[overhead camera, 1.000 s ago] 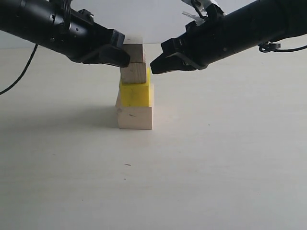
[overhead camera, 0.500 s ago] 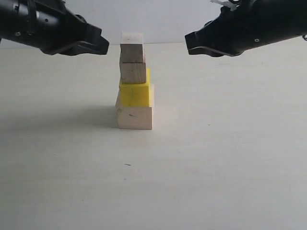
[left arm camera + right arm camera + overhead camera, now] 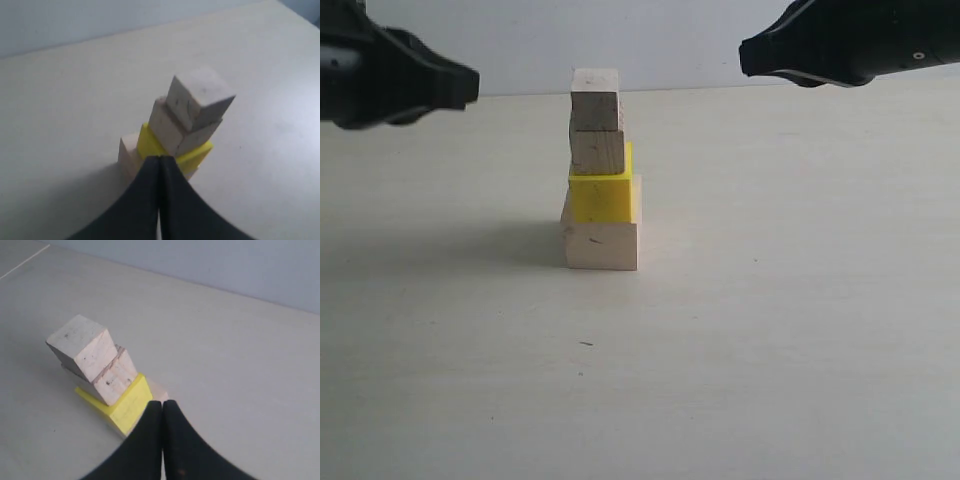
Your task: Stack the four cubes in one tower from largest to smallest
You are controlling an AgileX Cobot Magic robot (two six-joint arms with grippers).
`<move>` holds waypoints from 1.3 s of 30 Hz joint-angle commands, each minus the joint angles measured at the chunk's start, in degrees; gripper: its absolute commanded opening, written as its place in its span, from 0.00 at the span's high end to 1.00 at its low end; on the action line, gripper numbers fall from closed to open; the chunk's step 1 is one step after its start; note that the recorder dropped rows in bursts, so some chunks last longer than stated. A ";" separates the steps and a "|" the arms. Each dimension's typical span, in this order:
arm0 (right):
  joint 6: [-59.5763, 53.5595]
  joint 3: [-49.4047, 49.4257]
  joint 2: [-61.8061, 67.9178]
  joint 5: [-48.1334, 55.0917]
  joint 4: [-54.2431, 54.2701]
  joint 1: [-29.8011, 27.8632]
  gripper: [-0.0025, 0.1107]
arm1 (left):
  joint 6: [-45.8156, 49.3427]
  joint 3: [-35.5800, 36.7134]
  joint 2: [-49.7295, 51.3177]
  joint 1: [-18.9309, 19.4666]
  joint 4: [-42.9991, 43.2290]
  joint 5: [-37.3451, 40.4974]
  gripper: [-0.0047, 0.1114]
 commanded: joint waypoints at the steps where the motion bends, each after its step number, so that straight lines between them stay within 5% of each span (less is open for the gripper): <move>1: 0.86 0.35 2.02 0.62 -0.91 -0.07 0.98 | 0.23 4.23 0.54 -0.17 -1.03 1.47 0.96; 12: 0.86 0.35 3.57 0.62 -1.71 -0.07 0.98 | 3.97 6.75 4.29 -0.17 -9.90 7.51 0.96; 26: 0.98 0.35 4.29 1.00 -1.71 -0.07 0.98 | 24.30 6.39 17.43 -0.17 -33.93 15.36 0.96; 39: 0.98 0.35 4.29 2.45 -1.71 -0.07 0.98 | 25.43 -1.09 28.79 2.14 -34.25 13.64 0.96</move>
